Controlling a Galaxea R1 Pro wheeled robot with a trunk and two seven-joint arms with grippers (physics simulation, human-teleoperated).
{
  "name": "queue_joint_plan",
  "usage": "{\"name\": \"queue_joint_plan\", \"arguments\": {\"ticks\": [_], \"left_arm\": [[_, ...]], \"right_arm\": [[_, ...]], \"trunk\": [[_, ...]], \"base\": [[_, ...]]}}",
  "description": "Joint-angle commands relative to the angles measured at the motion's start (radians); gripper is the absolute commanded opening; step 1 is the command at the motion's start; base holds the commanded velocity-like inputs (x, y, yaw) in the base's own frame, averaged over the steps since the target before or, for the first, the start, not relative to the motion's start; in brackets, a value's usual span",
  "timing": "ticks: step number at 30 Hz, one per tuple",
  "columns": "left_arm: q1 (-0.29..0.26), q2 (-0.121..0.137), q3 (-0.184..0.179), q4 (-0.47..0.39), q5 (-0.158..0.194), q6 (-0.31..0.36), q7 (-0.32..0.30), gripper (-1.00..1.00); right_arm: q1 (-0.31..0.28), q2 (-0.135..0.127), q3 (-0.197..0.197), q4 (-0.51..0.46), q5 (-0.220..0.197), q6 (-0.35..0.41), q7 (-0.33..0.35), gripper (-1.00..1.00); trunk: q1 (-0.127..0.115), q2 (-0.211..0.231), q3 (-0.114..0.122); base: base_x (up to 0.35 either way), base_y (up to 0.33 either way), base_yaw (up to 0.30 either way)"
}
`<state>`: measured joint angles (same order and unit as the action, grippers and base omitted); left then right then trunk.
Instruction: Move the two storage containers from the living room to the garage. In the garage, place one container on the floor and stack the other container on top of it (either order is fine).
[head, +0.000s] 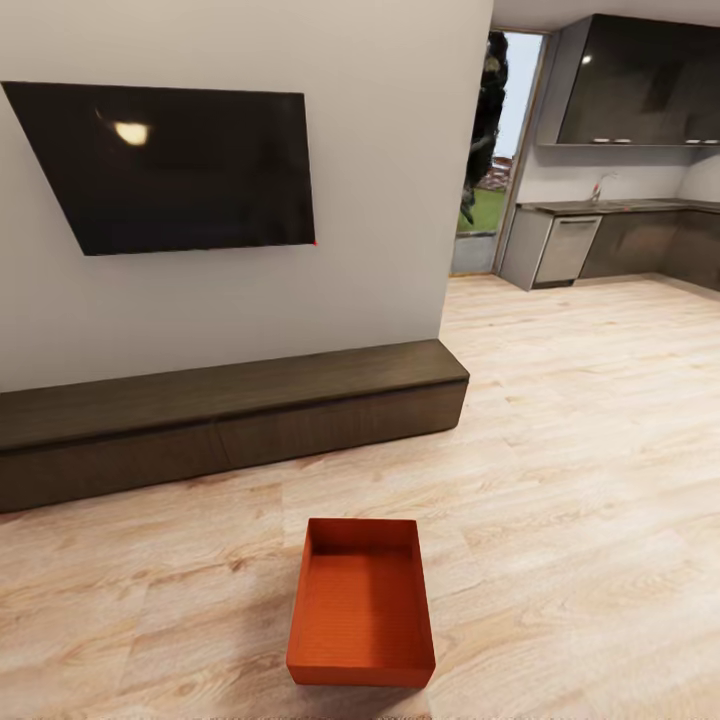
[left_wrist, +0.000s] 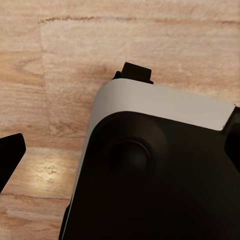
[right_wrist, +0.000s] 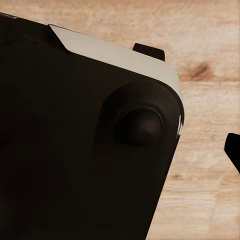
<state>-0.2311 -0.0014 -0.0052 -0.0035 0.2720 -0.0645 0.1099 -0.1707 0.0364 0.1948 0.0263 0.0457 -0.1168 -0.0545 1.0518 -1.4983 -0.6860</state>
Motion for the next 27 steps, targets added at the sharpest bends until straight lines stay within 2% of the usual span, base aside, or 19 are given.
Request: {"name": "queue_joint_plan", "arguments": {"ticks": [1, 18, 27], "left_arm": [[0.000, 0.000, -0.001, 0.001, 0.004, -0.003, 0.002, 1.00], [0.000, 0.000, -0.001, 0.001, 0.004, -0.003, 0.001, 1.00], [0.000, -0.002, -0.002, 0.000, 0.004, -0.003, 0.002, 1.00]], "right_arm": [[-0.001, 0.000, 0.005, 0.003, 0.005, -0.004, -0.005, 1.00], [-0.001, 0.000, 0.005, 0.003, 0.005, -0.004, -0.007, 1.00], [-0.001, 0.000, 0.006, 0.003, 0.006, -0.005, -0.007, 1.00]], "trunk": [[0.004, -0.008, -0.006], [0.069, -0.127, -0.086], [0.069, -0.127, -0.101]], "base": [[0.000, 0.000, 0.000], [0.000, 0.000, 0.000], [0.000, 0.000, 0.000]]}}
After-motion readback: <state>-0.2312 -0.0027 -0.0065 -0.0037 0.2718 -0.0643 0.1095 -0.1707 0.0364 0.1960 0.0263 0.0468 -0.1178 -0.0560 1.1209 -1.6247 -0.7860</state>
